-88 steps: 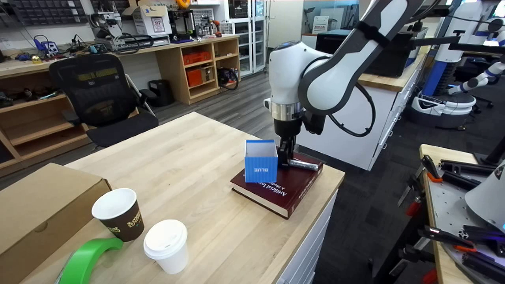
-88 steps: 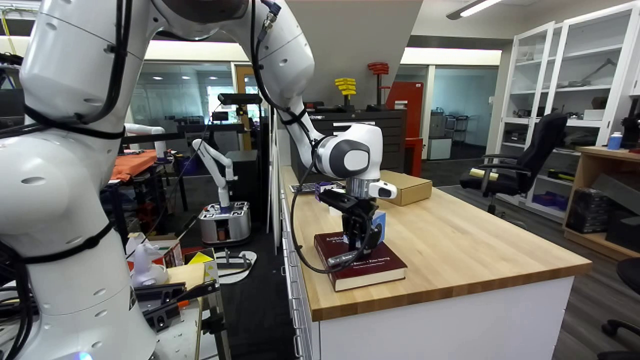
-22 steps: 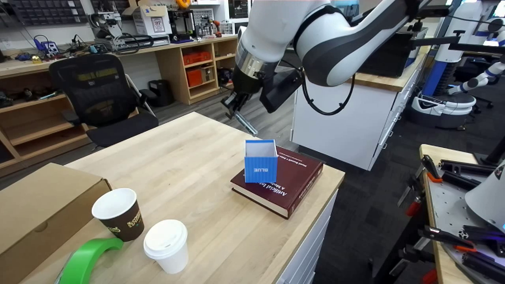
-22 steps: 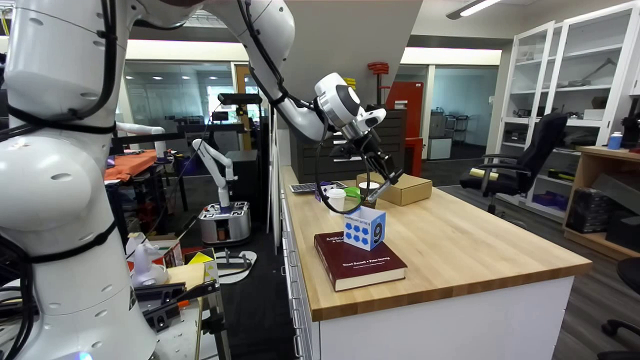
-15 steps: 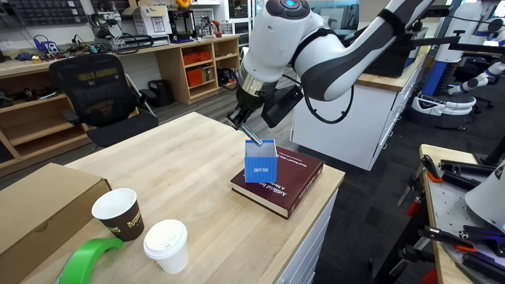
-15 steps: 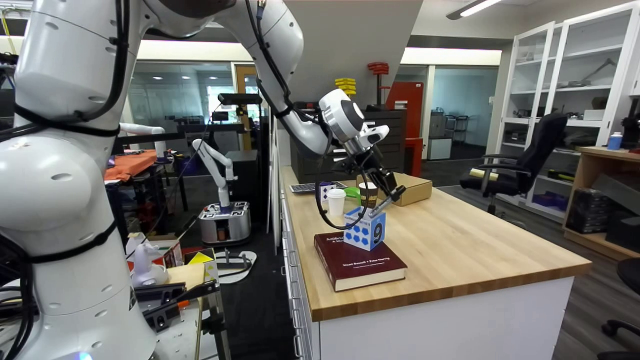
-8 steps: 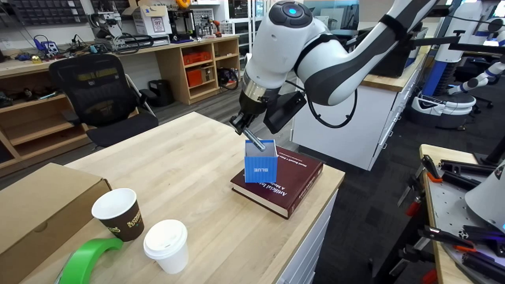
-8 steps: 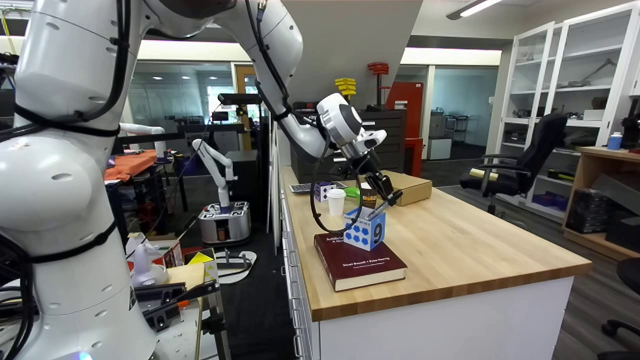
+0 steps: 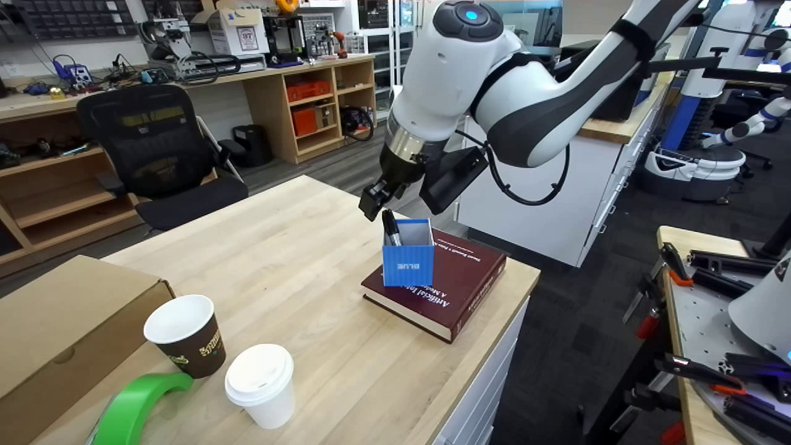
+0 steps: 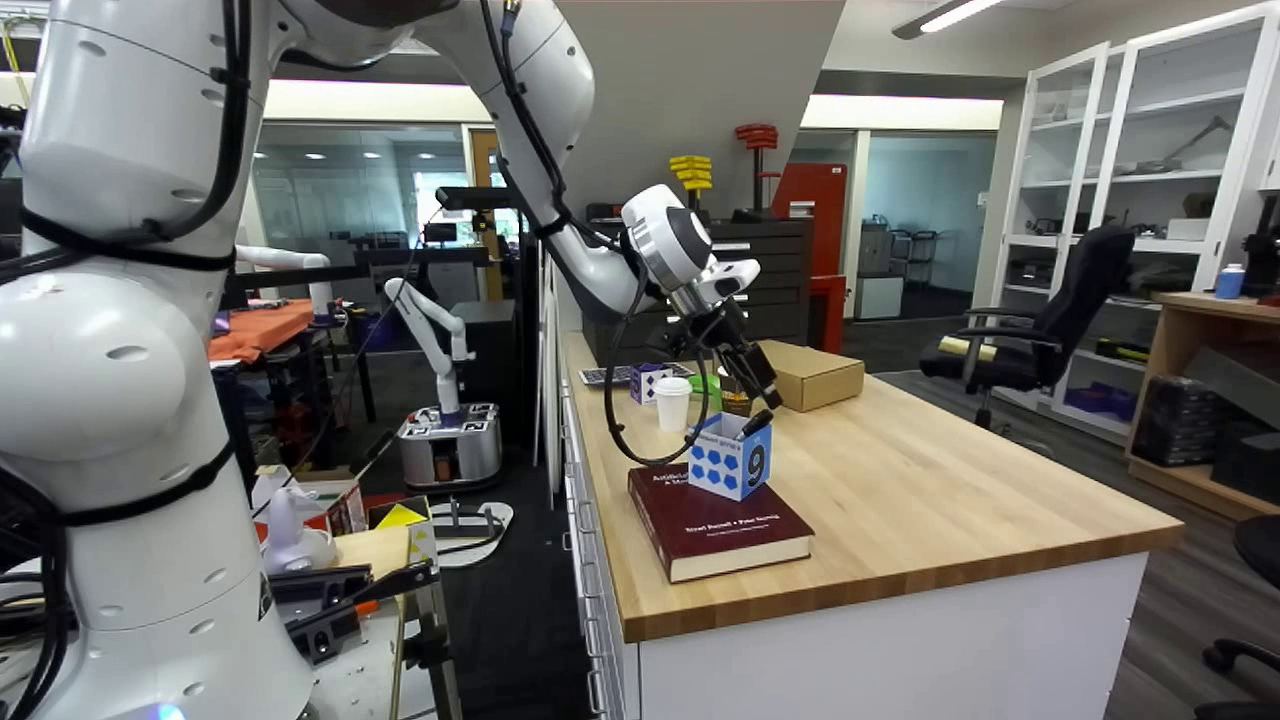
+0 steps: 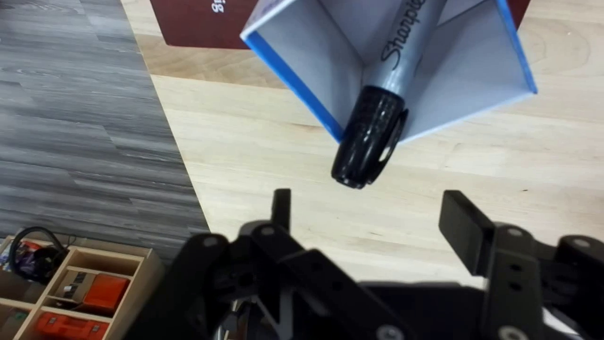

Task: Put the marker inside the white and blue box

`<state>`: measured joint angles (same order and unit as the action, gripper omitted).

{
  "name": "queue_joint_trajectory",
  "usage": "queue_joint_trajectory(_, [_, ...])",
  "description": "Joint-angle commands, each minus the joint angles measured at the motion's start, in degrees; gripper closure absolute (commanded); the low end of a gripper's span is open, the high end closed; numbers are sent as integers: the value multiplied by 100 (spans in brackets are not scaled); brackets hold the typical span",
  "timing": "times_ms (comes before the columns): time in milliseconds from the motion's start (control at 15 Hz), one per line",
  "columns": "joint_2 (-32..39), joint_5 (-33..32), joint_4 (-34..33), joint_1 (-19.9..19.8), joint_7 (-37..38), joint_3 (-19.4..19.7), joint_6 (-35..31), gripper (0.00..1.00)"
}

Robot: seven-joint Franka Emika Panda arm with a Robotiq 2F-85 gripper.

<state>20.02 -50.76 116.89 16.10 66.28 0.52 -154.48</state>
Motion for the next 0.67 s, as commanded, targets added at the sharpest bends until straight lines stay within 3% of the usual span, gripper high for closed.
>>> queue_joint_trajectory(0, [-448,-60,362,7,77,19,-1,0])
queue_joint_trajectory(267, [-697,583,556,-199,-667,-267,129,0])
queue_joint_trajectory(333, [-322,247,211,-29,-269,-59,20,0])
queue_joint_trajectory(600, [-461,498,344,-69,-523,-154,28,0])
